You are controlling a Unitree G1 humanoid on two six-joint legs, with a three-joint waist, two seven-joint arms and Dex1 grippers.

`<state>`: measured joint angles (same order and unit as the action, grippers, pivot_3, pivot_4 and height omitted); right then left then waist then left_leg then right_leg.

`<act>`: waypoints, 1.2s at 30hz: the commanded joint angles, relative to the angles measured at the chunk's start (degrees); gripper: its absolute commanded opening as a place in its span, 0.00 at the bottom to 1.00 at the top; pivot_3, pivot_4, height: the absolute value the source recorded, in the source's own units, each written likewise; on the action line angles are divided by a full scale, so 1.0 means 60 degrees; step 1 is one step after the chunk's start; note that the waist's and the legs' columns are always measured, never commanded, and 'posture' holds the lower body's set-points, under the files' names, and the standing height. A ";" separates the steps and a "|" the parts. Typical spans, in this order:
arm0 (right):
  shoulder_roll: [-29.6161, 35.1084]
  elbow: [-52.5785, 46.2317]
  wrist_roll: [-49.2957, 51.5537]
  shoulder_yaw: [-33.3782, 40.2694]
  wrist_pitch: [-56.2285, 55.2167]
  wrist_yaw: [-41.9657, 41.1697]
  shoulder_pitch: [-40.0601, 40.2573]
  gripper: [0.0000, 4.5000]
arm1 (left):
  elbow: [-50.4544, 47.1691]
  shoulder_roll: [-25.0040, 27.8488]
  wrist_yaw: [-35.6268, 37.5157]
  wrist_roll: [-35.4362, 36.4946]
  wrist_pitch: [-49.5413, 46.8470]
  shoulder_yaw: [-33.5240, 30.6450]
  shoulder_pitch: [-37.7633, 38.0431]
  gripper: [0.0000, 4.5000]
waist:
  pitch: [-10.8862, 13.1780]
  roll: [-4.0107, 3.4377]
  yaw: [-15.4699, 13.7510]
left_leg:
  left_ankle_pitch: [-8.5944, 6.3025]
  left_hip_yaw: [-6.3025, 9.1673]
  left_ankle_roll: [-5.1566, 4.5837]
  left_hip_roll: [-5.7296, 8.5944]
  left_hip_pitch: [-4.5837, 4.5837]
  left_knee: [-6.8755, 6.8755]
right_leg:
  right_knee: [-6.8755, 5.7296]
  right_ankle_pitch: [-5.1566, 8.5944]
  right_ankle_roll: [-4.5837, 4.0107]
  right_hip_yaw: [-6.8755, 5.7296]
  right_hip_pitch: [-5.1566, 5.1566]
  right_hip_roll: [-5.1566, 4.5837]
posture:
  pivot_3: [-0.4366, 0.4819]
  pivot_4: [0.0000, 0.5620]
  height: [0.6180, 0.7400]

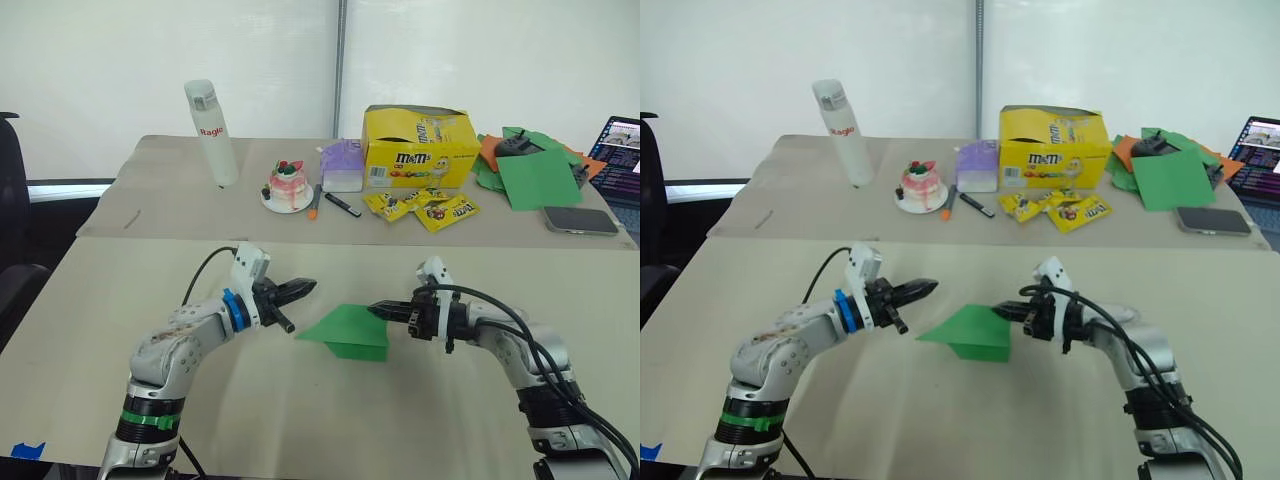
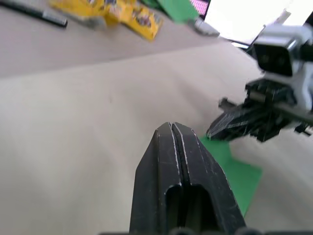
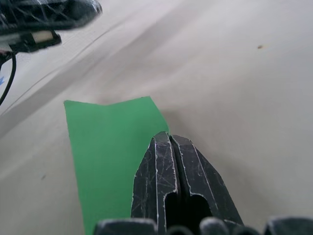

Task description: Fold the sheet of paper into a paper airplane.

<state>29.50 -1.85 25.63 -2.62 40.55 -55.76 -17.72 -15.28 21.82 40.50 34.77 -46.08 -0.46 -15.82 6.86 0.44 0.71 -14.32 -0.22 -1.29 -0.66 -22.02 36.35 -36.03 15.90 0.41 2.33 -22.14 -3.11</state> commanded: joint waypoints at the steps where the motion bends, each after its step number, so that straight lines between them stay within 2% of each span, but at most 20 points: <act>1: -0.0073 -0.0276 0.0114 0.0075 -0.0075 0.0194 -0.0047 0.00 | -0.0268 0.0302 0.0408 -0.0212 0.0243 0.0596 0.0177 0.00 | 0.0000 0.0000 0.0005 | 0.0001 -0.0001 0.0001 0.0000 0.0001 0.0000 | 0.0000 0.0000 0.0000 0.0001 0.0000 0.0004 | 0.48 0.27 0.98; 6: -0.0138 -0.0265 0.0089 0.0066 -0.0004 0.0497 -0.0057 0.00 | 0.0283 0.0616 0.0688 -0.1267 0.0974 0.1819 0.0633 0.00 | 0.0000 0.0000 -0.0011 | 0.0003 -0.0007 0.0004 0.0001 0.0011 0.0002 | -0.0007 0.0000 0.0000 -0.0002 0.0001 0.0013 | 0.48 0.27 0.98; 13: -0.0047 -0.0463 0.0196 0.0080 0.0098 0.0600 0.0080 0.00 | 0.0635 0.0785 0.0457 -0.2079 0.1178 0.2481 0.1031 0.00 | 0.0000 -0.0001 -0.0026 | 0.0004 -0.0007 0.0003 -0.0001 0.0011 0.0008 | -0.0009 0.0000 0.0000 -0.0003 0.0002 0.0013 | 0.48 0.27 0.98; 23: 0.0522 -0.1514 -0.0002 -0.0208 -0.0625 0.0146 0.0736 0.00 | 0.0785 0.0474 0.0217 -0.2244 0.0877 0.2657 0.1093 0.00 | -0.0004 -0.0004 -0.0078 | 0.0004 -0.0007 0.0002 0.0000 0.0022 0.0018 | -0.0011 0.0002 0.0004 -0.0007 0.0019 0.0014 | 0.48 0.27 0.98; 33: 0.0575 -0.2298 -0.0268 -0.0266 -0.2682 -0.0217 0.1357 0.00 | 0.0941 0.0445 0.0198 -0.2305 0.0601 0.2835 0.0952 0.00 | 0.0004 0.0010 -0.0073 | 0.0000 -0.0010 0.0000 -0.0003 0.0122 0.0025 | 0.0003 0.0007 0.0015 -0.0018 0.0127 0.0037 | 0.48 0.27 0.98; 36: 0.0974 -0.2450 -0.0757 -0.0695 -0.3660 -0.0864 0.1881 0.00 | 0.0936 0.0476 0.0208 -0.2280 0.0537 0.2809 0.0942 0.00 | 0.0004 0.0011 -0.0092 | -0.0001 -0.0009 0.0000 -0.0004 0.0130 0.0025 | 0.0005 0.0009 0.0018 -0.0019 0.0138 0.0037 | 0.48 0.27 0.98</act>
<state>34.64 -14.52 22.02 -5.89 22.05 -58.73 -7.26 -11.60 24.26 42.49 22.32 -40.23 14.95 -11.16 6.88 0.50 0.16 -14.32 -0.27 -1.29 -0.68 -21.23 36.50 -35.98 15.98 0.55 2.23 -21.29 -2.87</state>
